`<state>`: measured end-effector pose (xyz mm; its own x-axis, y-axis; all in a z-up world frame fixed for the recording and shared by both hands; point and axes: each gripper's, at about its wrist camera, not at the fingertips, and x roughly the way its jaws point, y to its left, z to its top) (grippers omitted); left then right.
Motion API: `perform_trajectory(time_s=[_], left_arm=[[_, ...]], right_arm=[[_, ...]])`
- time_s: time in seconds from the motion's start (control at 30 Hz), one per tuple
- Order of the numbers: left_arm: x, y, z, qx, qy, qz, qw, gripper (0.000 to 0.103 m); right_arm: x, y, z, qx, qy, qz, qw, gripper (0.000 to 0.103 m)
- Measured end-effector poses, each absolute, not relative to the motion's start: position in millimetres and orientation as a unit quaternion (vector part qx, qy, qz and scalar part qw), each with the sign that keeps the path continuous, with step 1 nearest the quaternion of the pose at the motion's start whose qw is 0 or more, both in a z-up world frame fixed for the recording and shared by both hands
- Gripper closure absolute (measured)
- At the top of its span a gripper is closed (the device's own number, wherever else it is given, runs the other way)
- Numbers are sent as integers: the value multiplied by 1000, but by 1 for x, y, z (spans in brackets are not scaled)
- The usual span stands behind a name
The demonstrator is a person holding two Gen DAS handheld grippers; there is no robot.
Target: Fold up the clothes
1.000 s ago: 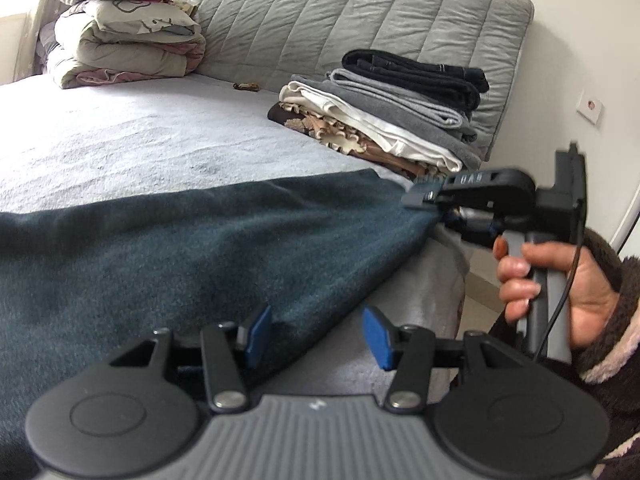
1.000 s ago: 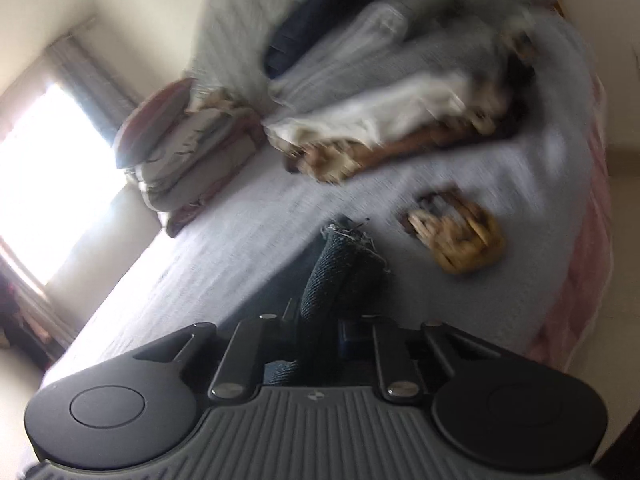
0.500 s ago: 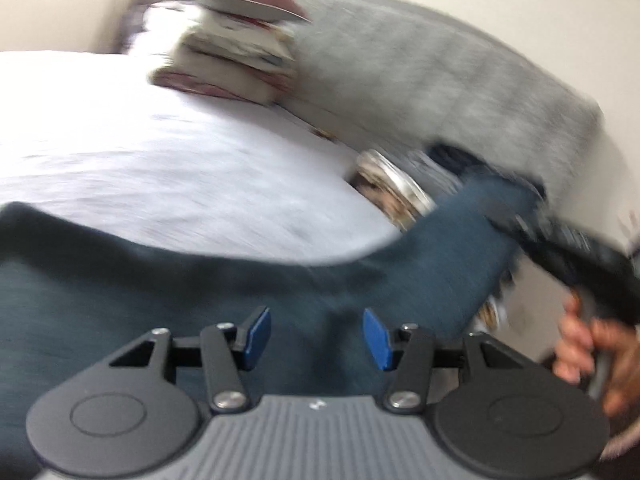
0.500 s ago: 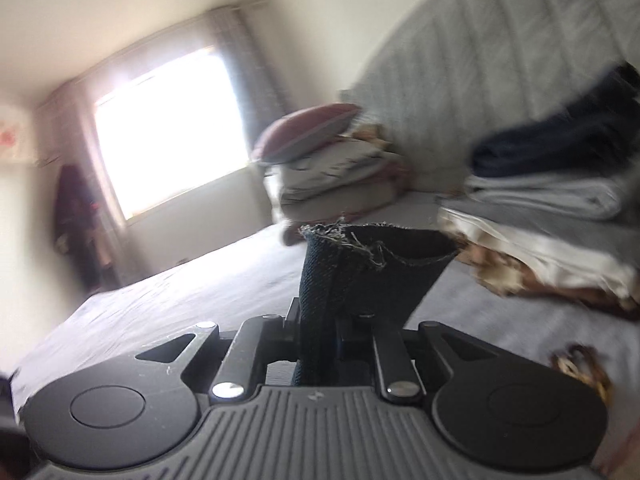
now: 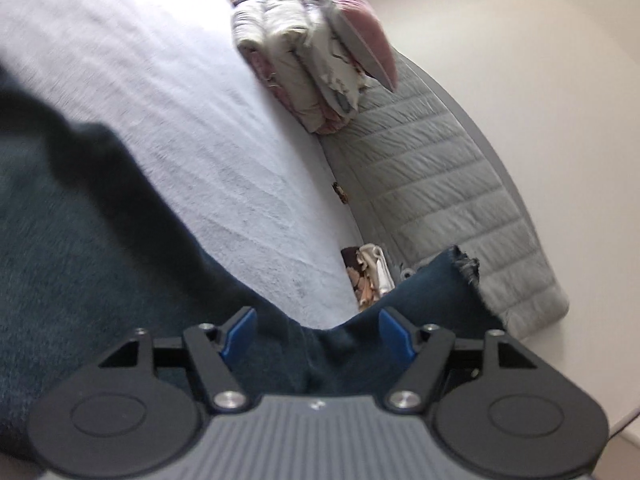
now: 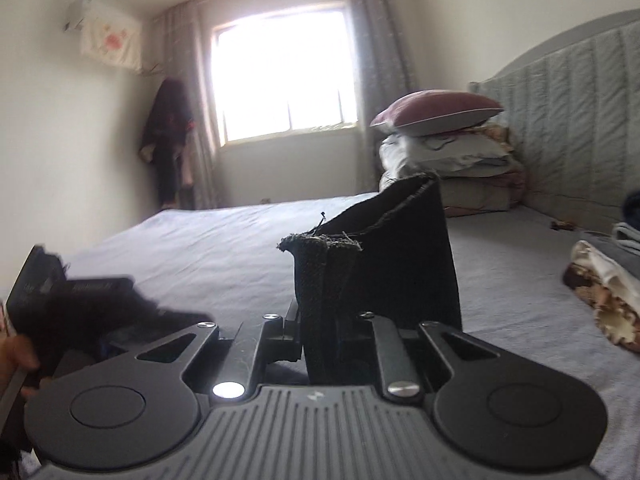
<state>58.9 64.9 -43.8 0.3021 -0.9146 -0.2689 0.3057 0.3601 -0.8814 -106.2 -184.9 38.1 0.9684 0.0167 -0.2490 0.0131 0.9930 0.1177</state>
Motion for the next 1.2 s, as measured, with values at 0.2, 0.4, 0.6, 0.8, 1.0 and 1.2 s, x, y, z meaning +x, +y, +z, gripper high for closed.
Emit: perform_trajectory(time_s=[0.2, 0.4, 0.6, 0.8, 1.0, 1.2], left_arm=[[77, 71, -86, -439, 450, -399, 668, 24], [78, 64, -92, -443, 453, -385, 671, 25], [74, 55, -84, -400, 453, -370, 706, 31], [77, 42, -78, -358, 447, -337, 748, 55], [83, 41, -74, -344, 435, -301, 776, 93], [96, 54, -57, -297, 419, -284, 810, 94]], right_arm=[[-83, -143, 10, 8, 188, 50, 981, 87], [-76, -110, -30, -59, 246, 73, 965, 87], [-91, -78, -38, -189, 228, 65, 953, 83], [-103, -65, -34, -277, 187, 51, 941, 84], [-108, -54, -28, -333, 163, 68, 926, 85], [-89, -43, -20, -287, 176, 103, 936, 87]])
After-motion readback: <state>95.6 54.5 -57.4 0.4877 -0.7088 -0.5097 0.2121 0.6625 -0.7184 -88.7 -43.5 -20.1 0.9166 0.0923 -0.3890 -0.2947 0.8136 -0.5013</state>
